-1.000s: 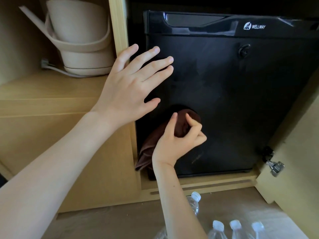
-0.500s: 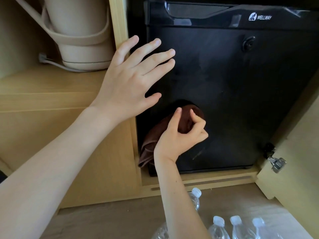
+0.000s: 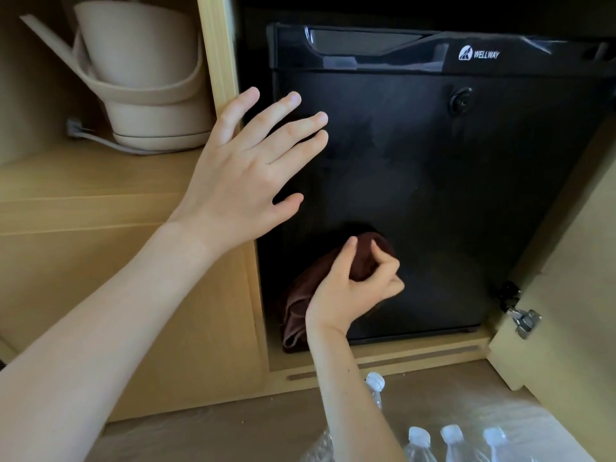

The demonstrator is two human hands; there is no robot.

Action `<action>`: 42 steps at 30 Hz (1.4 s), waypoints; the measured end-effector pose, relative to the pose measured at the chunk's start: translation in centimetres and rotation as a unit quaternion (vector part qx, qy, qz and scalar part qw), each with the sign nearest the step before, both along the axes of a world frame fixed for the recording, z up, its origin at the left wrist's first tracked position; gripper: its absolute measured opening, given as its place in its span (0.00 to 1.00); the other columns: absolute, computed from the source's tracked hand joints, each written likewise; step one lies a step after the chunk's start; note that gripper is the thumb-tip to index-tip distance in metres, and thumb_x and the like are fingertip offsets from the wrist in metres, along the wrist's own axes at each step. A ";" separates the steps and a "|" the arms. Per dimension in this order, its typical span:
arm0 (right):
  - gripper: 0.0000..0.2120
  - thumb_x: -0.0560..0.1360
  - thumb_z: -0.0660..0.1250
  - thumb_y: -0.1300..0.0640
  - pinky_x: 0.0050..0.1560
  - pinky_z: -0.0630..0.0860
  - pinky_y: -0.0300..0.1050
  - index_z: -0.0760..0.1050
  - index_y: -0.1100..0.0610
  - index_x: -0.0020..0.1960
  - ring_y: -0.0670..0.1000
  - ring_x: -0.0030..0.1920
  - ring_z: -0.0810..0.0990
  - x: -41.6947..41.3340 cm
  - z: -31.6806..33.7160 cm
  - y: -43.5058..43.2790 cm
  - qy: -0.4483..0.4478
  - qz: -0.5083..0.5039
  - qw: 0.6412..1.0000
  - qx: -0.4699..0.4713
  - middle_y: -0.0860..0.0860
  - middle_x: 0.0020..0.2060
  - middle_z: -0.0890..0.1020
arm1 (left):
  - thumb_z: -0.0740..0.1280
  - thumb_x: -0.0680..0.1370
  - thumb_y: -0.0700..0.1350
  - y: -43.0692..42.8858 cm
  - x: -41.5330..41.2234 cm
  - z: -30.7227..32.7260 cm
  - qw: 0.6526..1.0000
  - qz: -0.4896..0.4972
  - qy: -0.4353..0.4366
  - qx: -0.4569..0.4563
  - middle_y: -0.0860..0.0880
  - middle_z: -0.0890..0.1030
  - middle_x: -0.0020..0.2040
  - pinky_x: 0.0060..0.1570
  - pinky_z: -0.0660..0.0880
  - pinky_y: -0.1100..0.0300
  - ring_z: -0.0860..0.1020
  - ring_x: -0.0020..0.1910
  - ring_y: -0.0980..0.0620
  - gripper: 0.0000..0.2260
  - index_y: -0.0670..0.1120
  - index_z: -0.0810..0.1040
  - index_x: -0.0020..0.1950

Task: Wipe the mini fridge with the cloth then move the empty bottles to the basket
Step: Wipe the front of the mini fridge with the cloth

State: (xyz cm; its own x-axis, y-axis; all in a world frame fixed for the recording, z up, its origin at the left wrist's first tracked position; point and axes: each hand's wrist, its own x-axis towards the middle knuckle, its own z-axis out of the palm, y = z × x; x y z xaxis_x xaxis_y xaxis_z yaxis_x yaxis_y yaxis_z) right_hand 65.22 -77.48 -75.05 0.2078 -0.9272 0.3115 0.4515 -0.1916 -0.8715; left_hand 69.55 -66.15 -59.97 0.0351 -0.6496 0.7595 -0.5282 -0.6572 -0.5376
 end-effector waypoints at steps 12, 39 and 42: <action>0.09 0.76 0.68 0.44 0.45 0.76 0.39 0.72 0.44 0.52 0.47 0.50 0.77 -0.4 -2.0 -1.2 0.035 -0.008 0.981 0.190 0.49 0.57 0.67 | 0.71 0.73 0.50 -0.1 -0.4 0.2 1.000 -0.002 0.009 -0.007 0.49 0.71 0.74 0.75 0.52 0.45 0.65 0.75 0.44 0.28 0.46 0.72 0.73; 0.10 0.79 0.65 0.46 0.44 0.72 0.44 0.69 0.49 0.55 0.58 0.52 0.78 -0.7 -5.9 -5.1 0.089 -0.042 0.941 0.325 0.53 0.58 0.67 | 0.65 0.79 0.56 -8.6 1.2 -8.1 0.990 -0.060 0.026 -0.121 0.52 0.70 0.75 0.77 0.54 0.48 0.62 0.76 0.48 0.26 0.48 0.70 0.74; 0.07 0.76 0.68 0.44 0.44 0.74 0.31 0.72 0.44 0.51 0.46 0.51 0.78 -0.4 -3.3 -4.2 0.024 -0.034 0.988 0.152 0.45 0.54 0.67 | 0.65 0.79 0.56 -8.5 1.4 -8.2 0.991 -0.059 0.016 -0.123 0.52 0.68 0.75 0.76 0.56 0.47 0.63 0.76 0.47 0.26 0.47 0.69 0.75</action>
State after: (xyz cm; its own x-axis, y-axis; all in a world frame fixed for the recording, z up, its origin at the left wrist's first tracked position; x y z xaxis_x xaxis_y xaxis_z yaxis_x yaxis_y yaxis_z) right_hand 64.83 -81.65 -78.30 0.1504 -0.9886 0.0087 0.4043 0.0535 -0.9131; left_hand 70.98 -74.70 -68.21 -0.0047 -0.4466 0.8947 -0.6236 -0.6982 -0.3517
